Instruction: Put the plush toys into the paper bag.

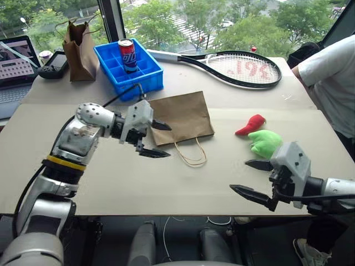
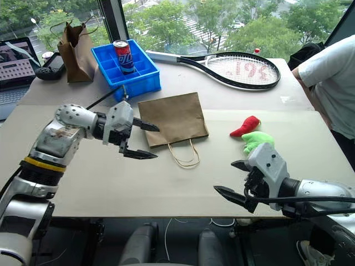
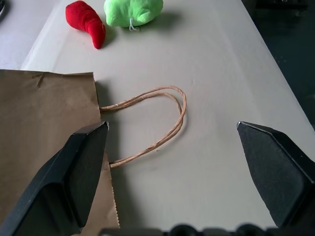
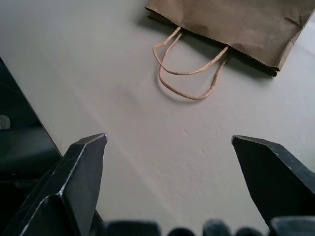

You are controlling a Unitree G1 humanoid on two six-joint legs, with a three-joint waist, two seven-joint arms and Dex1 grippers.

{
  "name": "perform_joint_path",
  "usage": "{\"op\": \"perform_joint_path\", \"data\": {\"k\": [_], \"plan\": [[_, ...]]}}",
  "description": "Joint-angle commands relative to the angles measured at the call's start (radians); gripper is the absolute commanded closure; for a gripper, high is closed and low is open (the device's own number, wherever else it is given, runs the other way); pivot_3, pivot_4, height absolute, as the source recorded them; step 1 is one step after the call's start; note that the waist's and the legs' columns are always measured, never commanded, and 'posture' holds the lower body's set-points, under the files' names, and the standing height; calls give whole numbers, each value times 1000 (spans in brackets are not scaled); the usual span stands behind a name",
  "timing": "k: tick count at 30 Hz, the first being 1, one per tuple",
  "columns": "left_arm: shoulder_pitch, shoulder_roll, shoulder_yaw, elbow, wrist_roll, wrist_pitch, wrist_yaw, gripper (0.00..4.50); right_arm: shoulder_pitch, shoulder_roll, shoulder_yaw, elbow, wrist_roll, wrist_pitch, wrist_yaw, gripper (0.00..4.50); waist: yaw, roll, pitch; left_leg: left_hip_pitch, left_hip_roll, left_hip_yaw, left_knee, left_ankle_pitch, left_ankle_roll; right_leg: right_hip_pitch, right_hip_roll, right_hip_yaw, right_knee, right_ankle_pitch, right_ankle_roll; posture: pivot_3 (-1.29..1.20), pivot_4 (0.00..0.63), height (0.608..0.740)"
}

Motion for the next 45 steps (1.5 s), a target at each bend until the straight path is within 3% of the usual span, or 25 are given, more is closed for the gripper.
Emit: {"op": "perform_joint_path", "data": {"k": [1, 9, 13, 18, 22, 33, 42, 45], "plan": [[-84, -90, -65, 172, 126, -213, 6, 13, -55, 63, 67, -39, -10, 39, -141, 2, 0, 0, 0, 0, 0, 0, 0, 0, 0, 0, 0, 0, 0, 1, -1, 0, 150, 739], [-171, -230, -111, 465, 268, -439, 38, 13, -67, 154, 106, -77, -19, 74, -291, 2, -2, 0, 0, -7, 0, -5, 0, 1, 2, -3, 3, 0, 1, 6, 5, 0, 150, 739], [-205, -275, -94, 562, 293, -470, 56, 1076, -32, 155, 80, -85, -27, 68, -309, 0, -2, 0, 0, -7, -1, -6, 1, 1, 2, -3, 3, 0, 1, 6, 4, 0, 150, 739], [-207, -295, -54, 575, 270, -477, 53, 2926, 0, 155, 66, -87, -31, 56, -310, 0, -2, 0, 0, -7, -1, -6, 2, 1, 2, -2, 3, 0, 2, 5, 2, 0, 150, 739], [-196, -280, 1, 515, 208, -369, 1, 4371, 33, 156, 44, -80, -47, 44, -303, 0, -3, 0, 0, -7, 0, -7, 2, 1, 2, -2, 4, 0, 3, 5, 2, 0, 150, 739], [-202, -269, 187, 199, 11, 195, 107, 4453, -72, 268, -96, 238, -215, -36, -394, 0, -9, 1, 0, -7, -1, -8, 4, 2, 4, -1, 5, 0, 4, 7, 4, 0, 150, 739], [-226, -265, 228, 72, -32, 339, 223, 4453, -254, 319, 68, 654, -399, -194, -329, 0, -25, 2, 0, -6, 0, -9, 3, 3, 4, -1, 7, 0, 4, 9, 7, 0, 150, 739], [-247, -263, 245, 70, -43, 352, 258, 4500, -270, 356, 111, 751, -436, -241, -297, 713, -26, 2, 0, -6, 0, -10, 3, 3, 4, -2, 7, 0, 5, 9, 7, 0, 150, 739]]}}
